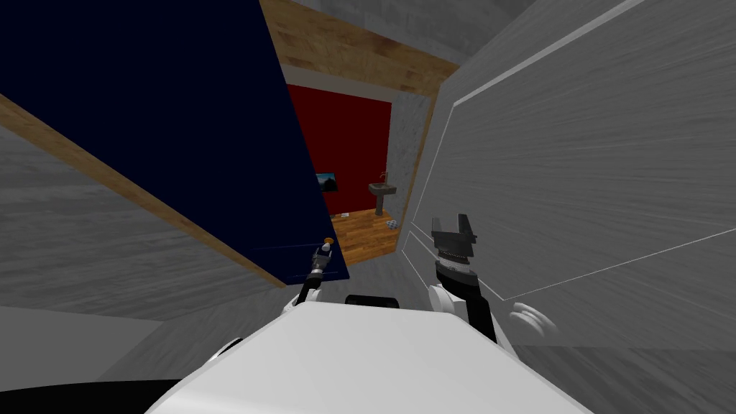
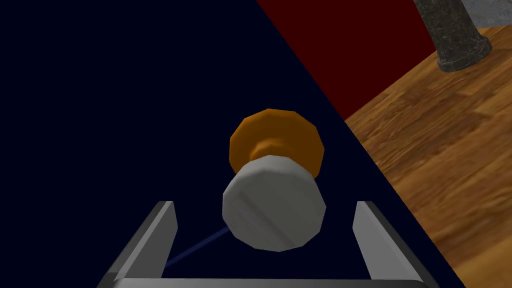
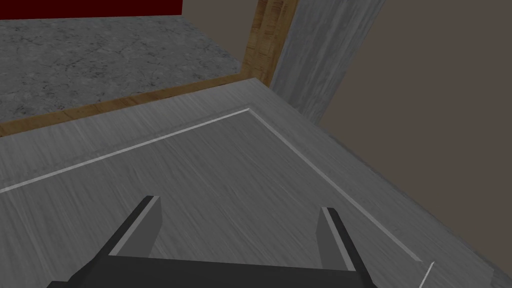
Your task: Pull the door open
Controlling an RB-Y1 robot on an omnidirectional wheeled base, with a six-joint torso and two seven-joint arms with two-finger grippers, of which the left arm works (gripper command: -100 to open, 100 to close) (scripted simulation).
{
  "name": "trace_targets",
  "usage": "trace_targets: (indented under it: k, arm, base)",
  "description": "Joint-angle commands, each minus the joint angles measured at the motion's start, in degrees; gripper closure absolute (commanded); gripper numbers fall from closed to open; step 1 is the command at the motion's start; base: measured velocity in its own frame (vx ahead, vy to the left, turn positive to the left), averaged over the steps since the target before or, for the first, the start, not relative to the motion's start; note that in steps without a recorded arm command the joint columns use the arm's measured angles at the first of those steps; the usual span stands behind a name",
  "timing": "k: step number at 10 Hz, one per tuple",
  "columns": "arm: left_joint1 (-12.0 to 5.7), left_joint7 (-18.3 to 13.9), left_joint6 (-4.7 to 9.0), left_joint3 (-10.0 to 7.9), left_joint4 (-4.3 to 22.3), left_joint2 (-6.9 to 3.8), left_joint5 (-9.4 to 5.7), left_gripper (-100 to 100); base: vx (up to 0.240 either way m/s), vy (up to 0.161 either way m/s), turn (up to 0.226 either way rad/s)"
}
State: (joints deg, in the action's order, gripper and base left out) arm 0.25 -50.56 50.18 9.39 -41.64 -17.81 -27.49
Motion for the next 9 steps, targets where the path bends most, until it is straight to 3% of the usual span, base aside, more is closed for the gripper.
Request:
trace_targets:
  k: [1, 2, 4, 5, 7, 9]
  arm:
    - [-0.17, -2.9, -0.35, 0.53, -0.4, 0.38, -1.48, -100]
    - [-0.17, -3.6, -0.35, 0.53, -0.4, 0.38, -1.48, -100]
    - [-0.42, -7.2, -0.82, 1.22, -0.8, 0.85, -3.42, -100]
    - [-0.42, -7.9, -0.82, 1.22, -0.8, 0.85, -3.42, -100]
    - [-0.66, -11.6, -1.26, 1.88, -1.2, 1.30, -5.28, -100]
    - [-0.78, -14.0, -1.47, 2.20, -1.4, 1.51, -6.18, -100]
  base:
    - [-0.077, 0.037, -0.082]
    - [-0.060, 0.021, -0.036]
    - [-0.073, 0.027, -0.061]
    - [-0.064, 0.021, -0.027]
    - [-0.080, 0.018, -0.053]
    - [-0.056, 0.024, -0.041]
